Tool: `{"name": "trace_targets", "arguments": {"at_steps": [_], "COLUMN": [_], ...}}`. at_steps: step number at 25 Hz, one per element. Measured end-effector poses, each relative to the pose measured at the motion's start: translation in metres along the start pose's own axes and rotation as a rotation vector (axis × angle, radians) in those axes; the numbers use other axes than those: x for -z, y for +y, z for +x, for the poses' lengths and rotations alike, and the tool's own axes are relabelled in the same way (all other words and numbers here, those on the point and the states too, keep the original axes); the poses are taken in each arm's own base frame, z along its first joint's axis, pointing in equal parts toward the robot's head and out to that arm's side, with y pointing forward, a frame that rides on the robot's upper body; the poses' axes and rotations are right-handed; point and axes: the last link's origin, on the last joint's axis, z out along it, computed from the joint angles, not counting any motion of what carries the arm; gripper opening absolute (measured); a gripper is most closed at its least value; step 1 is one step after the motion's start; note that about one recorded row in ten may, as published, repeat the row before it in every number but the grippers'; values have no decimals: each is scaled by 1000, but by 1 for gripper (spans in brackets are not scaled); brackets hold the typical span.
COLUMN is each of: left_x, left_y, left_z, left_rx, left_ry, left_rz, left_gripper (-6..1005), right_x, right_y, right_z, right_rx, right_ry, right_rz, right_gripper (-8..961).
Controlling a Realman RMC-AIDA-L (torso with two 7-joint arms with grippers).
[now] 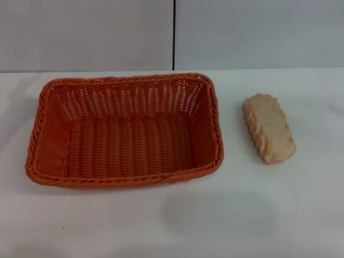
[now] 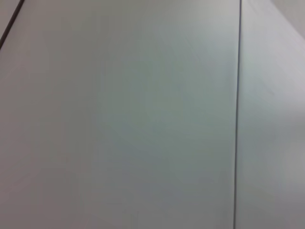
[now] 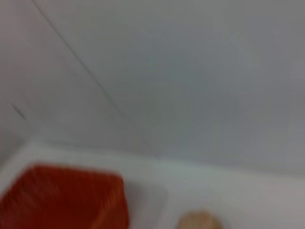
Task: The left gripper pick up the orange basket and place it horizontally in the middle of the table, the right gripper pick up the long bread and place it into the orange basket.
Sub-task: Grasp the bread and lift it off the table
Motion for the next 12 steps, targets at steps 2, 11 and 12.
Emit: {"name": "trace_targets", "arguments": {"at_steps": [2,11,12], "left_x": [0,-3,-2], "left_y": [2,7,7], "left_z": [-2,-4,-4], "left_rx": [-2,6,7], "left_ry": [14,17,16], "left_rz": [-6,-36,-37], "left_gripper": [749,749,749], "right_x": [-15,-75,-80], "right_y": [-2,-1,0], "right_z": [-6,-10,-10], "right_rx": [5,55,57], "right_ry": [87,308,319], "right_rz": [19,100,99], "right_gripper": [691,691,691]}}
